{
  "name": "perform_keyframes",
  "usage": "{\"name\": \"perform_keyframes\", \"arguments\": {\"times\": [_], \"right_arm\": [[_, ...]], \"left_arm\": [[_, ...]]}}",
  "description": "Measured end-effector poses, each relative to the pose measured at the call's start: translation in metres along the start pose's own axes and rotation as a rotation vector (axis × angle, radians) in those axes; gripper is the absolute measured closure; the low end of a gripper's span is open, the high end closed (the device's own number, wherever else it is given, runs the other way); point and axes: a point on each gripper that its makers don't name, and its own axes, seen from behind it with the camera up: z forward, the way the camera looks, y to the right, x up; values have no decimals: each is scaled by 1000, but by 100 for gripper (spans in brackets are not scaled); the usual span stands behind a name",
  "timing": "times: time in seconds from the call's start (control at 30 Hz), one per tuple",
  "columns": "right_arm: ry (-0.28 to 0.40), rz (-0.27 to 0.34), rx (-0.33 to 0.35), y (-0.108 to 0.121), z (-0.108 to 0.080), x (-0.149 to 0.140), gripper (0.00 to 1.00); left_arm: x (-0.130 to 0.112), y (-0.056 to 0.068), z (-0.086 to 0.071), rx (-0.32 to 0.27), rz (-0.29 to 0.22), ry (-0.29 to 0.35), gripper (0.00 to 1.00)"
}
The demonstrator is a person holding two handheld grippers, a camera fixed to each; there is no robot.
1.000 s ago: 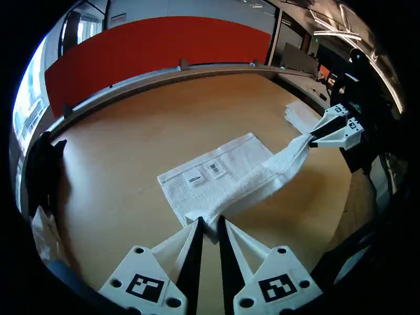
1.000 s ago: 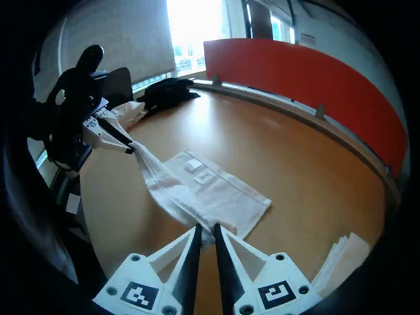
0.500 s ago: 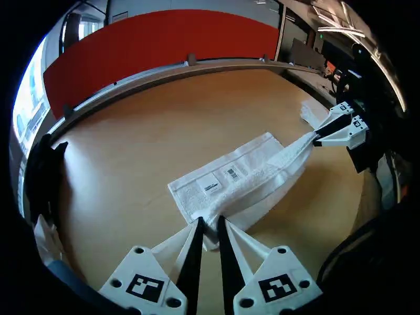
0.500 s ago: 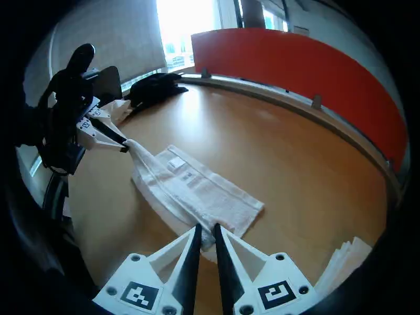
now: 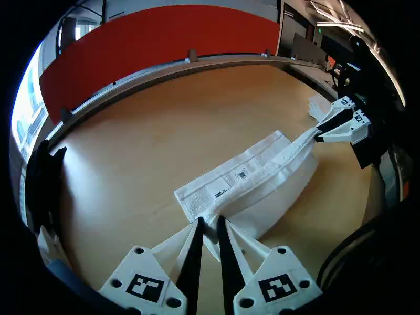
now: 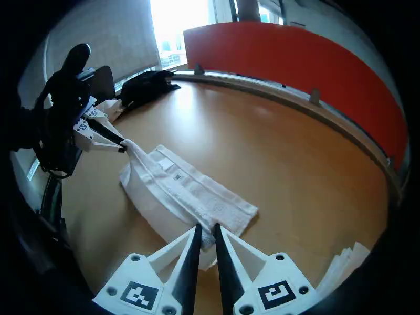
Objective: Fold towel
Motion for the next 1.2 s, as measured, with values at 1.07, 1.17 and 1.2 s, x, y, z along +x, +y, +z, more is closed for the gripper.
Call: {"name": "perform_keyframes", "arguments": {"times": [1.07,1.17,1.2], "right_arm": [[-62,86,-131,46,39,-22,40],[-58,81,-147,51,39,-21,27],[-57,80,-152,52,39,-21,22]], "left_arm": [[-7,-28,51,102,37,-43,52],[-7,-30,50,111,36,-40,32],[-7,-31,50,110,33,-40,31]]}}
